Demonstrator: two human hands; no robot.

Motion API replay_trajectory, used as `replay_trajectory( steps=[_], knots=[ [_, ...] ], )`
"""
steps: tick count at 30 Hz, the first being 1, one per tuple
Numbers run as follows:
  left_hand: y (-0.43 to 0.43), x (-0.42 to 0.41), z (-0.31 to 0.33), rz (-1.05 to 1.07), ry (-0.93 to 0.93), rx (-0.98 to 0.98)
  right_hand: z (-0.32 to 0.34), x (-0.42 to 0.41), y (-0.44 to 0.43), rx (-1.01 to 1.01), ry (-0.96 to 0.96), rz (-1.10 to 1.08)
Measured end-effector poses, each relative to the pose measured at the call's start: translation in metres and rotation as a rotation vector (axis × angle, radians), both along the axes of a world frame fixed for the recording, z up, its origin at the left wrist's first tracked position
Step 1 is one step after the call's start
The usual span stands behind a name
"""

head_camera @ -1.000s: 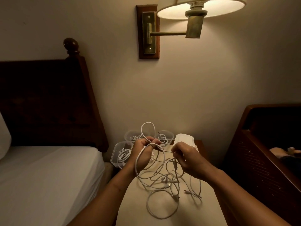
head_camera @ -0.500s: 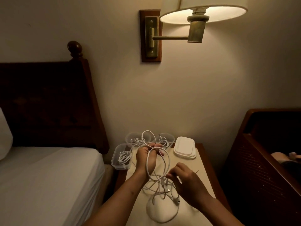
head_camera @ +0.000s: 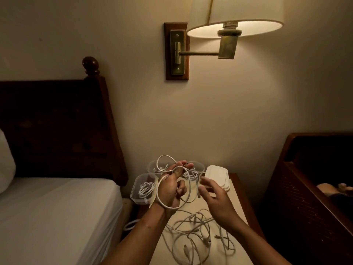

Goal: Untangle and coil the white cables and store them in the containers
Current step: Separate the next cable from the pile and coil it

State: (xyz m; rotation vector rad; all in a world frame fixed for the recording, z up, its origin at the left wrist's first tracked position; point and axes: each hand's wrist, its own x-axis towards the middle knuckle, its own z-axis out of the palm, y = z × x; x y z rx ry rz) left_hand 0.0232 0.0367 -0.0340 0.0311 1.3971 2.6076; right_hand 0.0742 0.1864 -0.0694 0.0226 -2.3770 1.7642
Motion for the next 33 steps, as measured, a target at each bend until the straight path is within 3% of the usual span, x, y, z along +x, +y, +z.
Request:
replay_trajectory(
  steps=[4, 7, 12, 15, 18, 21, 25, 30, 33],
  knots=[
    [-0.011, 0.012, 0.008, -0.065, -0.021, 0.045, 0.01, 0.0, -0.001, -0.125, 0.039, 0.068],
    [-0.021, 0.018, 0.007, -0.079, 0.006, -0.074, 0.013, 0.001, 0.003, -0.24, 0.027, 0.076],
    [-0.04, 0.032, -0.018, 0.005, 0.165, -0.552, 0.029, -0.001, 0.014, -0.341, 0.221, -0.215],
    [-0.049, 0.047, -0.034, -0.043, 0.347, -1.044, 0.038, -0.002, 0.026, -0.324, 0.282, -0.28],
    [-0.05, 0.058, -0.039, -0.329, 0.515, -1.501, 0.044, -0.003, 0.035, -0.264, 0.334, -0.311],
    [-0.053, 0.064, -0.027, -0.664, 0.56, -1.735, 0.047, -0.001, 0.045, -0.18, 0.356, -0.249],
    [-0.06, 0.063, 0.022, -0.869, 0.488, -1.711, 0.055, 0.005, 0.06, -0.088, 0.363, -0.141],
    [-0.052, 0.064, 0.053, -0.822, 0.643, -1.877, 0.063, -0.005, 0.072, -0.031, 0.375, -0.174],
    [-0.042, 0.059, 0.063, -0.714, 0.674, -1.6, 0.063, -0.009, 0.069, 0.088, 0.35, -0.178]
  ],
)
